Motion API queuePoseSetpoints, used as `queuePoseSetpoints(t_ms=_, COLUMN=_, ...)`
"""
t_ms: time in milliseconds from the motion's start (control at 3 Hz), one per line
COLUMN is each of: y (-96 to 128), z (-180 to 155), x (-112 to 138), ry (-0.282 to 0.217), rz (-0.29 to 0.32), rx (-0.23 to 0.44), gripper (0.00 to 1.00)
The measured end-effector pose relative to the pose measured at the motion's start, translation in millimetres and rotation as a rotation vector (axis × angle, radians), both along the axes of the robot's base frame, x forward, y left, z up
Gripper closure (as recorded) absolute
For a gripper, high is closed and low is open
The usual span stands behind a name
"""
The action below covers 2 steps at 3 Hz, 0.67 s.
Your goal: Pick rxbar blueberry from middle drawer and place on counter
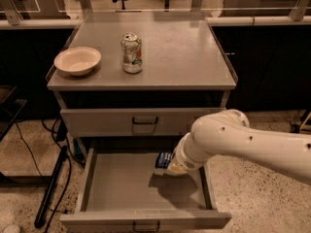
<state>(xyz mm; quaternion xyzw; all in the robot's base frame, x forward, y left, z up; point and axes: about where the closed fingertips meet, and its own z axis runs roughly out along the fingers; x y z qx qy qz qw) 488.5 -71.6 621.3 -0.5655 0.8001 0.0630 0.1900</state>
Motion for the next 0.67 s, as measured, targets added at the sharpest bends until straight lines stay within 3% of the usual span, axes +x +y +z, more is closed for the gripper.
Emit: queuePoseSetpoints(t_ms=667, y=-2.1, z=12.7, x=2.5, ry=-0.023, rz=-0.006, rx=-0.002, gripper=1.00)
